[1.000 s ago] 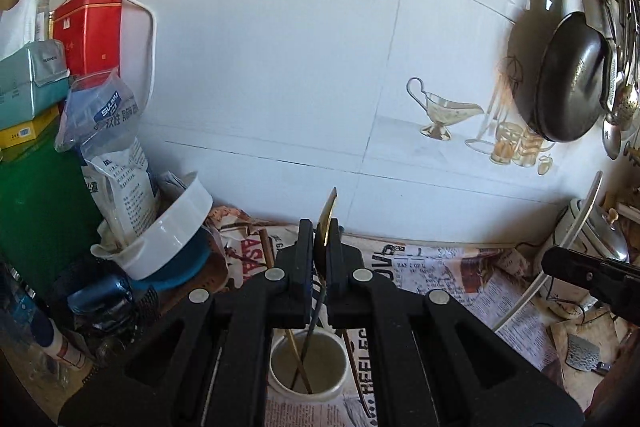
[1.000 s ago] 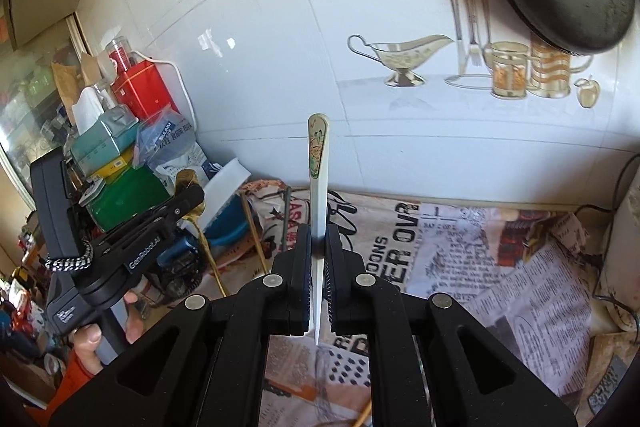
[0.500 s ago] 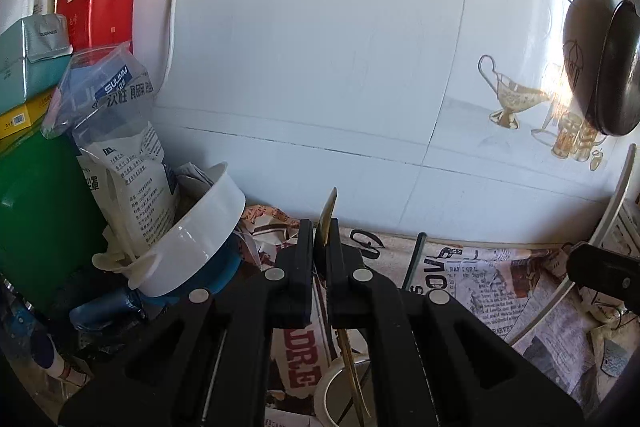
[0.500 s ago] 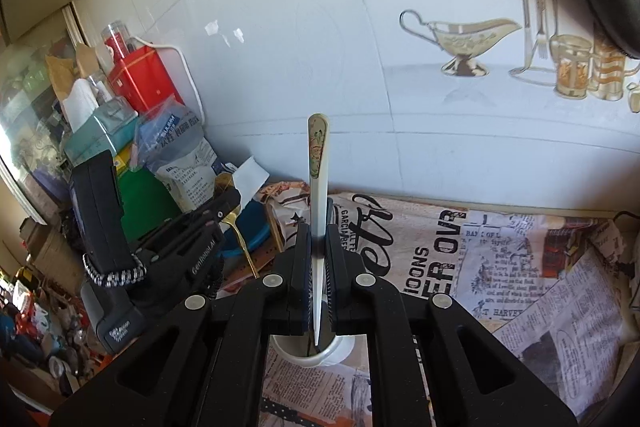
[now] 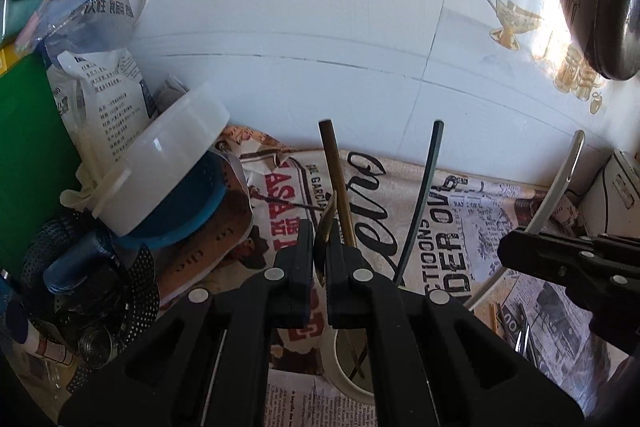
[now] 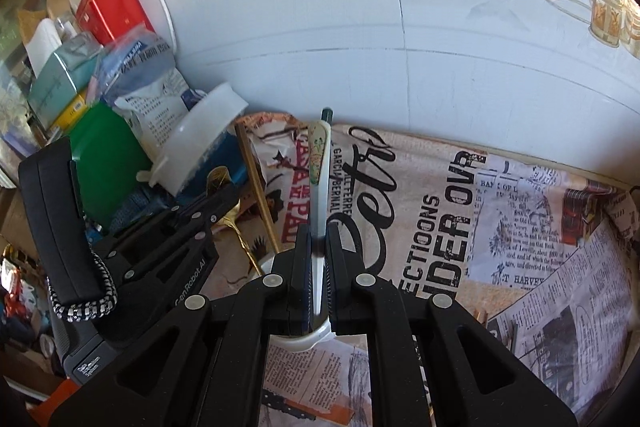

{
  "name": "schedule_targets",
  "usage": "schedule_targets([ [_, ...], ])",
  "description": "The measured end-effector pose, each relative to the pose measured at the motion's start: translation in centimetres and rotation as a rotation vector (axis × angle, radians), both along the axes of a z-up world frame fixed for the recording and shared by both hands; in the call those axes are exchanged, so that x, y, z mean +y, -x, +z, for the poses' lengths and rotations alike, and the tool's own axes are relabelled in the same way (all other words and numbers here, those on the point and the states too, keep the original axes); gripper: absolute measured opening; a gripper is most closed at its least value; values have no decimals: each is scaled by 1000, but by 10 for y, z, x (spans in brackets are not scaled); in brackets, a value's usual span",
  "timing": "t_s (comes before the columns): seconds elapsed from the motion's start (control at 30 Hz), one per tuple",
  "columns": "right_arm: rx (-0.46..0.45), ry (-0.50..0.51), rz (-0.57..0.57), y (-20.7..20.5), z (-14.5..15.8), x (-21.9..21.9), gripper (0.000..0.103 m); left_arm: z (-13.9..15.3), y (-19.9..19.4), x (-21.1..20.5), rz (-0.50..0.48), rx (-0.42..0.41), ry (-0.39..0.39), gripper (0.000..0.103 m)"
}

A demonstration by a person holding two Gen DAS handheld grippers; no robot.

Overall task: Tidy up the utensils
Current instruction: 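Lower both utensils into the white cup and open both tools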

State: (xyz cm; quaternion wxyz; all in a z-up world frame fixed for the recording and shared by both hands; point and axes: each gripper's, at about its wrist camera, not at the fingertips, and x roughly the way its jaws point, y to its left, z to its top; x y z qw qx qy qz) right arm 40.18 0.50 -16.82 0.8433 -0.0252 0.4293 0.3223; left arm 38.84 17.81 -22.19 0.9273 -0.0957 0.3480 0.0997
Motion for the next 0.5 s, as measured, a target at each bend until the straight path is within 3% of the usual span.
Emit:
schedule_targets([
  [0.37,11,56,30,9,-9,8,7,5,15,-5,-26,47,36,3],
  [0.5,14,65,46,14,-5,5,17,19,24,-7,-30,41,27,5],
])
